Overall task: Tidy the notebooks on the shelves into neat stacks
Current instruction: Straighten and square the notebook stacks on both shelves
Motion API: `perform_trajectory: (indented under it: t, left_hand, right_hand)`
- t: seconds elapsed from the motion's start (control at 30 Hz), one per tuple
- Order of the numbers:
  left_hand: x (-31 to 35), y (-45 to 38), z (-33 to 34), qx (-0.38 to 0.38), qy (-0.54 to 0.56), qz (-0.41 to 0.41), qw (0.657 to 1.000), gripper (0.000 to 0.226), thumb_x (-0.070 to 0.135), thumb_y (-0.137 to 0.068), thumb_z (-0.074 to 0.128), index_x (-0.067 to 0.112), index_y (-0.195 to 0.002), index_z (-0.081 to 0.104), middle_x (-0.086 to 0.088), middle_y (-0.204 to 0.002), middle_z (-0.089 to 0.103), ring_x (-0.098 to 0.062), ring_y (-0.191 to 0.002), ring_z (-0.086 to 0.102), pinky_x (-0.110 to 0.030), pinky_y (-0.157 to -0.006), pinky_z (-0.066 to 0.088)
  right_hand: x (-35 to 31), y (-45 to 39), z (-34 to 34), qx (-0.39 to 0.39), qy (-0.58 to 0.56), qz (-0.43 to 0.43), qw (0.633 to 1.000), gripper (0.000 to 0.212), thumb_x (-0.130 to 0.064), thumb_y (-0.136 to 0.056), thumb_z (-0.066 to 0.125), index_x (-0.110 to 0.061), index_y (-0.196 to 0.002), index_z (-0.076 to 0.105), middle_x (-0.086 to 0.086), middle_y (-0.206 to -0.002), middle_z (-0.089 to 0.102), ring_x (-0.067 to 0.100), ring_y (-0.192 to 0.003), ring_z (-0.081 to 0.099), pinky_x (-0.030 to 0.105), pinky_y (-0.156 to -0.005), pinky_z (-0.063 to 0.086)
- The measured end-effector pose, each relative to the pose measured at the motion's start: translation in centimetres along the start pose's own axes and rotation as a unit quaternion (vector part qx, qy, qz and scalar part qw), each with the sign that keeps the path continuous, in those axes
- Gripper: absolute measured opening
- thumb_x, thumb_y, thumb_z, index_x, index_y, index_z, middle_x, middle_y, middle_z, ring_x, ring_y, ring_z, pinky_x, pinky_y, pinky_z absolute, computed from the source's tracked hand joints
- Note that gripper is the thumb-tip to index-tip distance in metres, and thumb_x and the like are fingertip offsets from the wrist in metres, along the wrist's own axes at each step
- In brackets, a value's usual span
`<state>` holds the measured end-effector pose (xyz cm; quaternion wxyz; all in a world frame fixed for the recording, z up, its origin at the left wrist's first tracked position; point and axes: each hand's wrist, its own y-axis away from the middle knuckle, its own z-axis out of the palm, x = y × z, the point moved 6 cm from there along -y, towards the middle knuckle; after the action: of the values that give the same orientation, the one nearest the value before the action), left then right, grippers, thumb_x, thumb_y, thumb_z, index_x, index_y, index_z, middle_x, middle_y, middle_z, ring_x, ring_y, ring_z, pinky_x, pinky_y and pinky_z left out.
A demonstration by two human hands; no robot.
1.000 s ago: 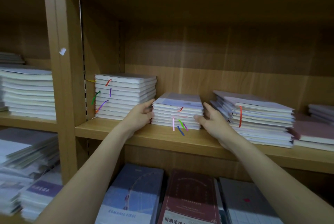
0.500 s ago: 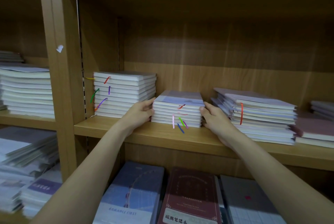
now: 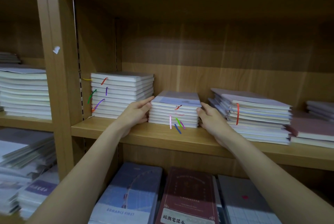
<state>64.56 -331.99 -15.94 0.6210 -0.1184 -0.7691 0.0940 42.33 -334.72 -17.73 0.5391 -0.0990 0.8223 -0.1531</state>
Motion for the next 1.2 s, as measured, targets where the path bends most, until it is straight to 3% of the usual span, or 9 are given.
perform_trajectory:
  t: [0.2,0.3,0.47,0.53,0.63,0.77,0.9,1.07,1.2]
  left_hand:
    - [0.0,0.0,0.0,0.009,0.011,0.008,1.0,0.04,0.021,-0.101,0.037,0.019,-0.141,0.039,-0.007,-0.126,0.055,-0.019,-0.113,0.055,-0.025,-0.088,0.046]
    - [-0.1,0.4,-0.6,0.065,0.035,0.008,0.997,0.038,0.016,-0.102,0.034,0.007,-0.138,0.041,-0.016,-0.127,0.056,-0.023,-0.109,0.058,-0.026,-0.084,0.048]
    - [-0.1,1.1,-1.3,0.103,0.028,0.009,0.994,0.034,0.013,-0.101,0.036,0.001,-0.13,0.048,-0.021,-0.117,0.062,-0.02,-0.095,0.063,-0.021,-0.074,0.052]
    - [-0.1,1.4,-1.6,0.133,-0.001,0.023,0.991,0.031,0.011,-0.1,0.037,0.0,-0.125,0.053,-0.019,-0.115,0.063,-0.021,-0.098,0.063,-0.028,-0.082,0.053]
    - [0.3,2.5,-2.5,0.225,-0.135,0.06,0.963,0.028,0.011,-0.097,0.042,0.007,-0.118,0.061,-0.011,-0.116,0.063,-0.023,-0.109,0.059,-0.035,-0.097,0.046]
    - [0.8,3.3,-0.6,0.135,-0.289,0.06,0.946,0.034,0.009,-0.095,0.045,0.011,-0.128,0.055,-0.009,-0.126,0.059,-0.022,-0.117,0.052,-0.024,-0.093,0.037]
    - [2.2,5.8,0.0,0.223,-0.253,0.088,0.937,0.038,0.005,-0.093,0.046,0.006,-0.131,0.05,-0.014,-0.128,0.056,-0.026,-0.118,0.05,-0.027,-0.095,0.039]
    - [4.6,6.0,3.3,0.208,-0.283,0.182,0.918,0.036,0.0,-0.09,0.045,0.003,-0.125,0.055,-0.016,-0.129,0.055,-0.027,-0.121,0.049,-0.028,-0.097,0.035]
    - [5.8,5.0,8.4,0.153,-0.281,0.196,0.927,0.037,0.006,-0.092,0.046,0.007,-0.128,0.053,-0.014,-0.127,0.057,-0.025,-0.109,0.055,-0.022,-0.082,0.035]
  right_hand:
    - [-0.2,-0.1,-0.3,0.014,0.001,0.004,1.0,0.048,-0.036,-0.099,0.037,-0.022,-0.145,0.031,0.003,-0.141,0.046,0.025,-0.131,0.04,0.048,-0.109,0.033]
    - [0.1,-0.1,-0.5,0.034,-0.006,0.004,0.999,0.044,-0.035,-0.099,0.037,-0.022,-0.141,0.037,0.004,-0.139,0.048,0.025,-0.129,0.043,0.048,-0.107,0.036]
    - [-1.0,0.7,-1.5,0.097,-0.029,-0.022,0.995,0.034,-0.015,-0.101,0.035,-0.013,-0.13,0.052,0.009,-0.12,0.06,0.025,-0.108,0.058,0.046,-0.096,0.048]
    - [-1.9,1.4,-2.0,0.14,0.022,-0.065,0.988,0.031,-0.01,-0.099,0.037,-0.009,-0.123,0.056,0.013,-0.114,0.064,0.027,-0.102,0.062,0.048,-0.092,0.05]
    - [-2.8,3.3,-2.2,0.152,0.124,-0.122,0.973,0.028,-0.008,-0.096,0.041,-0.008,-0.118,0.058,0.015,-0.1,0.067,0.03,-0.091,0.065,0.05,-0.086,0.051]
    - [-2.7,6.4,-1.7,0.071,0.316,-0.137,0.936,0.035,-0.009,-0.093,0.044,-0.009,-0.128,0.049,0.019,-0.104,0.066,0.032,-0.103,0.059,0.043,-0.089,0.047]
    - [-3.4,10.2,-2.7,0.03,0.317,-0.161,0.934,0.038,-0.008,-0.092,0.049,-0.008,-0.13,0.05,0.016,-0.113,0.064,0.03,-0.111,0.057,0.044,-0.096,0.044]
    - [-4.7,13.8,-9.1,0.127,0.266,-0.189,0.937,0.034,0.003,-0.09,0.048,-0.002,-0.123,0.053,0.01,-0.111,0.066,0.021,-0.105,0.063,0.032,-0.095,0.048]
    - [-3.6,14.2,-14.6,0.168,0.269,-0.138,0.938,0.04,-0.003,-0.091,0.052,-0.003,-0.13,0.047,0.014,-0.123,0.06,0.023,-0.113,0.057,0.023,-0.094,0.041]
